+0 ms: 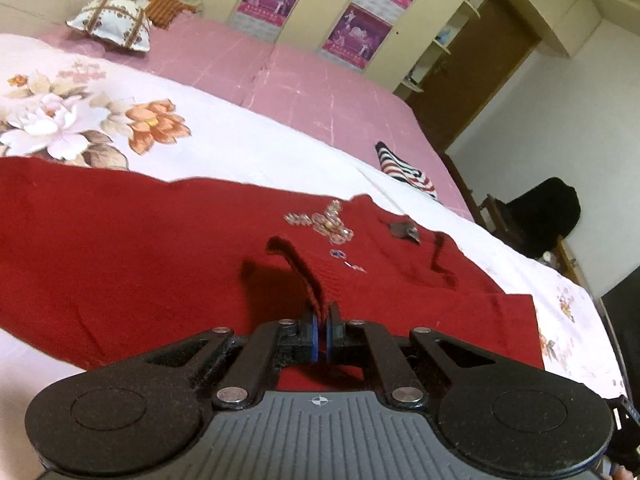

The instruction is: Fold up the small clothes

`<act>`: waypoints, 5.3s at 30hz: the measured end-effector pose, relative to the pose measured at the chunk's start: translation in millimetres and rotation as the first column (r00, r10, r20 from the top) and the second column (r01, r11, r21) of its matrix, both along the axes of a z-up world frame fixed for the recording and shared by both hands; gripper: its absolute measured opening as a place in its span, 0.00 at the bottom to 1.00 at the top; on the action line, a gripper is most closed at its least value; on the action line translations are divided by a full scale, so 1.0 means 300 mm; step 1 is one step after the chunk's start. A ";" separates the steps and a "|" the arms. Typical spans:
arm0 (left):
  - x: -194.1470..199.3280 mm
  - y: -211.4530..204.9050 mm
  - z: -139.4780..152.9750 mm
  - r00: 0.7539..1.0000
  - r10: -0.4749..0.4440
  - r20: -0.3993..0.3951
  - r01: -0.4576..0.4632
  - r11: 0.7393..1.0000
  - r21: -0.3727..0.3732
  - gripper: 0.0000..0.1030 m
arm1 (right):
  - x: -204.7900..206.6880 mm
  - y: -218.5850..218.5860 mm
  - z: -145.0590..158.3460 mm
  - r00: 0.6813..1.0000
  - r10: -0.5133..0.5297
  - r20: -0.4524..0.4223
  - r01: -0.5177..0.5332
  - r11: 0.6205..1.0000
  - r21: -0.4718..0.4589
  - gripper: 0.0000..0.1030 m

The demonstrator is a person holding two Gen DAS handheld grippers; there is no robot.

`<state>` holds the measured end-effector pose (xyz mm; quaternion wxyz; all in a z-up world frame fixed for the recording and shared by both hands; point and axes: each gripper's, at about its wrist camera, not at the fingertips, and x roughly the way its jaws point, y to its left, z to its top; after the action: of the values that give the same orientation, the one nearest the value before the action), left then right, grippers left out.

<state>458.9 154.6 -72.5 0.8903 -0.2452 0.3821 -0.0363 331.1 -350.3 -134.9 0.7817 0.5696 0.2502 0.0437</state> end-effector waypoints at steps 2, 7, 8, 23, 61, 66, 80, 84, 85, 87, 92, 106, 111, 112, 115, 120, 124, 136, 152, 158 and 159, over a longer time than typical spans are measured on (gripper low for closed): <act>-0.004 0.017 -0.003 1.000 0.013 0.003 -0.013 1.000 -0.003 0.03 | 0.009 -0.002 -0.017 1.000 -0.004 -0.006 0.004 0.999 0.046 0.42; -0.005 0.053 -0.018 1.000 0.027 -0.004 -0.027 0.999 0.020 0.03 | 0.036 -0.001 -0.037 1.000 0.012 -0.019 -0.010 0.995 0.095 0.44; -0.003 0.059 -0.020 1.000 0.030 -0.004 -0.030 0.999 0.023 0.03 | 0.042 -0.002 -0.044 1.000 0.012 -0.022 -0.010 0.994 0.107 0.44; 0.009 0.058 -0.099 0.998 0.024 -0.057 -0.021 0.999 0.040 0.03 | 0.114 0.098 0.118 0.995 0.090 -0.038 -0.098 0.922 -0.374 0.19; 0.039 -0.413 0.011 0.955 -0.283 0.090 0.239 0.912 0.333 0.04 | 0.276 0.320 0.192 0.905 0.400 -0.145 -0.374 0.586 -0.719 0.14; 0.053 -0.486 -0.089 0.944 -0.326 0.046 0.290 0.890 0.351 0.03 | 0.291 0.534 0.113 0.813 0.521 -0.259 -0.469 0.324 -0.822 0.14; 0.128 -0.216 -0.063 0.982 -0.180 0.063 0.136 0.893 0.430 0.04 | 0.492 0.238 0.216 0.884 0.430 -0.184 -0.398 0.485 -0.778 0.19; 0.092 -0.190 -0.115 0.986 -0.145 0.084 0.099 0.910 0.403 0.03 | 0.570 0.238 0.120 0.901 0.324 -0.287 -0.410 0.428 -0.805 0.12; 0.085 -0.193 -0.111 0.985 -0.150 0.081 0.103 0.904 0.415 0.03 | 0.566 0.229 0.115 0.903 0.330 -0.273 -0.403 0.439 -0.803 0.12; 0.067 -0.182 -0.089 0.987 -0.141 0.076 0.095 0.899 0.428 0.04 | 0.556 0.223 0.130 0.902 0.322 -0.288 -0.413 0.449 -0.792 0.15; -0.105 0.034 -0.042 0.987 0.031 0.156 -0.083 0.939 0.334 0.04 | 0.426 0.208 0.196 0.919 0.334 -0.209 -0.351 0.454 -0.819 0.23; -0.510 0.858 -0.174 0.773 0.634 0.040 -0.629 0.773 -0.085 0.67 | -0.074 0.106 0.176 0.971 0.149 -0.189 -0.240 0.554 -0.797 0.27; -0.494 0.968 -0.219 0.726 0.687 0.032 -0.672 0.718 -0.185 0.67 | -0.055 0.195 0.236 0.970 0.193 -0.149 -0.231 0.530 -0.816 0.28; -0.487 0.992 -0.226 0.720 0.693 0.033 -0.674 0.710 -0.204 0.66 | -0.054 0.200 0.248 0.969 0.198 -0.144 -0.230 0.526 -0.819 0.28; -0.442 1.063 -0.241 0.711 0.703 0.023 -0.682 0.697 -0.219 0.64 | -0.050 0.214 0.279 0.969 0.208 -0.133 -0.225 0.523 -0.822 0.28; -0.337 1.109 -0.231 0.710 0.703 -0.040 -0.704 0.708 -0.058 0.03 | -0.057 0.225 0.282 0.970 0.196 -0.145 -0.230 0.534 -0.813 0.31; -0.256 0.943 -0.086 0.857 0.495 0.142 -0.507 0.859 0.067 0.03 | -0.054 0.239 0.275 0.967 0.203 -0.152 -0.238 0.528 -0.815 0.31; 0.081 0.130 0.002 0.971 -0.001 0.241 -0.054 0.974 0.222 0.04 | -0.063 0.249 0.247 0.970 0.182 -0.160 -0.235 0.557 -0.797 0.32; 0.065 -0.482 -0.048 0.950 -0.310 0.037 0.272 0.880 0.391 0.46 | -0.112 0.213 0.226 0.975 0.146 -0.168 -0.222 0.651 -0.726 0.39; -0.135 -0.246 0.024 0.976 -0.165 0.142 0.104 0.927 0.361 0.74 | -0.008 0.332 0.244 0.961 0.253 -0.115 -0.265 0.711 -0.652 0.43; -0.166 -0.192 0.019 0.981 -0.136 0.140 0.076 0.926 0.370 0.73 | 0.016 0.354 0.238 0.956 0.273 -0.111 -0.280 0.722 -0.633 0.43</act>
<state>409.1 97.0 -66.7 0.9451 -0.0516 0.3209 -0.0333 335.9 -244.1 -63.5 0.9123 0.2242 0.3357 0.0687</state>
